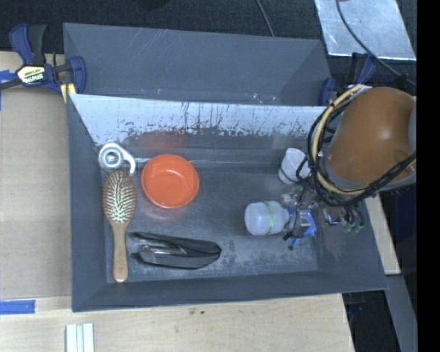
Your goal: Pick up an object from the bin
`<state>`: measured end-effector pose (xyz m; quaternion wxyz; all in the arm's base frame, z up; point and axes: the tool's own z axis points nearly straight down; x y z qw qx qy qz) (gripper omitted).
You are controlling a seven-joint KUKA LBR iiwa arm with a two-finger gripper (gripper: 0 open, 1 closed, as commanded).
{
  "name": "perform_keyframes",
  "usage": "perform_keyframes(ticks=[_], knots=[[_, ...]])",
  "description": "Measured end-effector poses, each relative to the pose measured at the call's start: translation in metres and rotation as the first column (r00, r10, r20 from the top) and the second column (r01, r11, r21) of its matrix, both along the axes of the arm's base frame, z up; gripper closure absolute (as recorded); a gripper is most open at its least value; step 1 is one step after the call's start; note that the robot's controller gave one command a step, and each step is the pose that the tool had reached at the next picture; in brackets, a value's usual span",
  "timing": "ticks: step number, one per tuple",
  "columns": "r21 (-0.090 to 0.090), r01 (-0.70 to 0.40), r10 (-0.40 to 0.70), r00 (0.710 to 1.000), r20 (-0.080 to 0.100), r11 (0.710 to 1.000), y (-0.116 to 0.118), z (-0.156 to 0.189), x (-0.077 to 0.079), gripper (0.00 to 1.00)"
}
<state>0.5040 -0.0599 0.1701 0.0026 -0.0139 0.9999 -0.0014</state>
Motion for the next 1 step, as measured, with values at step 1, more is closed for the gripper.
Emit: perform_keyframes(ticks=[1], knots=[[0.000,0.013,-0.013,1.000,0.005,1.000,-0.0059,0.0352,-0.0003,1.00]])
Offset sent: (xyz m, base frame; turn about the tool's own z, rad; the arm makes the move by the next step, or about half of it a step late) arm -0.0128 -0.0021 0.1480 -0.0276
